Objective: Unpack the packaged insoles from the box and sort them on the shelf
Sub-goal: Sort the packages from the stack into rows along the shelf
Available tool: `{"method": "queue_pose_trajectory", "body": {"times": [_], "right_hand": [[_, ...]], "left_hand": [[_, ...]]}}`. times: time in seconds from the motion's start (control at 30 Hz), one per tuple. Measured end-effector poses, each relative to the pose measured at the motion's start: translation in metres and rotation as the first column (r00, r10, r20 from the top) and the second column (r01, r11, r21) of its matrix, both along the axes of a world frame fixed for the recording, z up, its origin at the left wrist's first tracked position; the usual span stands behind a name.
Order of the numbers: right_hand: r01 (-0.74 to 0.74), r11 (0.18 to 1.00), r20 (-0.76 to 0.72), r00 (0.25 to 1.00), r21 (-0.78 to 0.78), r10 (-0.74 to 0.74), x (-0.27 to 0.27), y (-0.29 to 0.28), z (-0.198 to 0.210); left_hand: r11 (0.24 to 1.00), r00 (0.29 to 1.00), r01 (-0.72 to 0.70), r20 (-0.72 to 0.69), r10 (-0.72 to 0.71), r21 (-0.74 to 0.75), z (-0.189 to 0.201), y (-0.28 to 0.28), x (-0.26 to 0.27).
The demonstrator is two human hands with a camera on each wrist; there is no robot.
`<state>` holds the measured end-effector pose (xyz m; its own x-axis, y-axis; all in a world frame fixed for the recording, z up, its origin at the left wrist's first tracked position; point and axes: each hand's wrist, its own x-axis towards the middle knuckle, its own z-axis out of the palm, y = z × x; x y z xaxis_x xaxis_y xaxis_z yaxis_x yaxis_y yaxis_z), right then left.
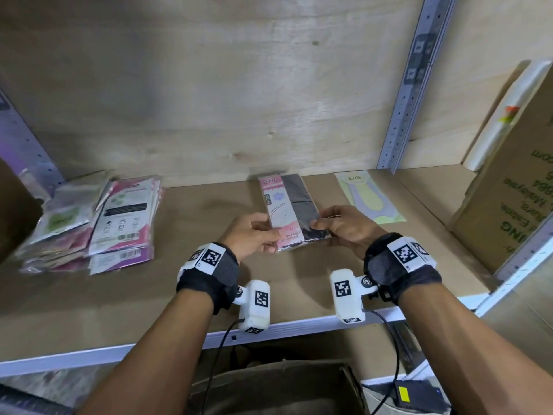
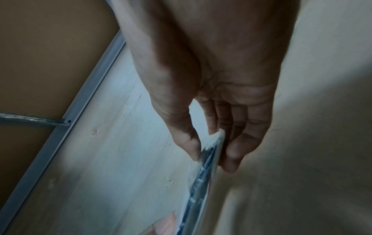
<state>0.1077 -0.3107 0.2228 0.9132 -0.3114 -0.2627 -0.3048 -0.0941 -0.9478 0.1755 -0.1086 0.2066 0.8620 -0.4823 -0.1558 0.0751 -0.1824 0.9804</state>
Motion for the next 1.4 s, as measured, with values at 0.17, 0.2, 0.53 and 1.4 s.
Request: {"method": "queue_pose_trajectory", "body": {"times": [0.17,0.2,0.53,1.4], "right_hand": [[-0.056,0.975,-0.105,0.994,-0.213,0.034,-0.001,-0.009,-0.002],[-0.066,0.966,-0.112,0.993,-0.251,0.039,-0.001,-0.01,-0.003],[-0.057,0.957,-0.068,0.997,-0.283,0.04,-0.003,-0.021,-0.003],[0.063,0.931,-0.005,0.998,-0.359,-0.07,0.005,-0.048,0.0]], "left_hand": [[0.998,0.999,-0.025,-0.023,0.026,0.054,-0.006,-0.007,0.003],[0.998,0.999,-0.037,-0.028,0.039,0.06,-0.006,-0.009,0.002],[0.987,0.99,-0.116,0.09,0.106,0.111,-0.013,-0.033,0.009],[0.996,0.995,-0.082,0.066,0.08,0.018,-0.008,-0.065,0.009]]}}
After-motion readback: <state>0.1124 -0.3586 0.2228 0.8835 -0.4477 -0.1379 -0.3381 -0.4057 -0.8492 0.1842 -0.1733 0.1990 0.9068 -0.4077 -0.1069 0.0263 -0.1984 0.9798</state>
